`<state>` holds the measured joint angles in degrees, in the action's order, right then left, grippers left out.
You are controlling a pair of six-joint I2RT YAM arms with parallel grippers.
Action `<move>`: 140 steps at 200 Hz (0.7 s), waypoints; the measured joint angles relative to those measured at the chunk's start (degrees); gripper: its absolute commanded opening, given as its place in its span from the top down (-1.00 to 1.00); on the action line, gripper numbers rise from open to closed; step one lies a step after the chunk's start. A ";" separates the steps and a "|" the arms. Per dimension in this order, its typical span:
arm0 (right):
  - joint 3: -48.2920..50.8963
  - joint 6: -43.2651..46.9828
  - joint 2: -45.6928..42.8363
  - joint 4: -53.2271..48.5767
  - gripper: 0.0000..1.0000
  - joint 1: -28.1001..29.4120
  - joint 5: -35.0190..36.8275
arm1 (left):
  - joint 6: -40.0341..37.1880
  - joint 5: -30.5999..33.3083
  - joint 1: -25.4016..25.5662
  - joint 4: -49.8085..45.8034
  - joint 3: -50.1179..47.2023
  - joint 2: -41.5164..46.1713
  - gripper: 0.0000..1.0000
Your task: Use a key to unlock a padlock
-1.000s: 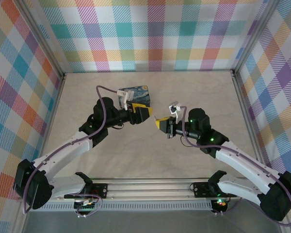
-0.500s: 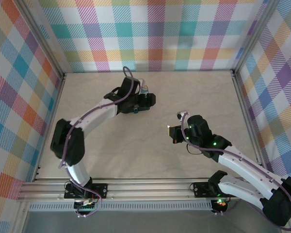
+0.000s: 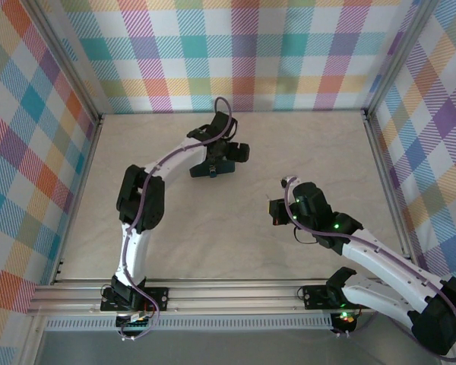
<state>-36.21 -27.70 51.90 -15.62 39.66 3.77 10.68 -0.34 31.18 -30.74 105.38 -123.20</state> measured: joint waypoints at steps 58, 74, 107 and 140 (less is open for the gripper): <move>0.90 -1.38 -1.22 -1.22 1.00 -1.09 1.18 | -3.34 -0.55 0.96 -2.60 4.24 -3.41 -0.78; 1.75 -2.10 -3.15 -1.38 1.00 -3.15 0.68 | -4.13 -0.26 1.33 -1.97 3.41 -3.34 -0.77; 3.17 -3.21 -6.47 -2.89 1.00 -9.20 -2.08 | -4.96 0.48 2.38 1.81 -2.32 -0.26 -0.77; 3.43 -3.15 -7.17 -5.51 1.00 -14.58 -5.40 | -4.96 0.48 5.05 3.78 -9.16 4.28 -0.76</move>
<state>-32.77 -30.85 44.73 -21.12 25.08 -1.63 5.72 0.14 36.23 -26.96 96.23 -118.91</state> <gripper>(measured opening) 0.064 0.883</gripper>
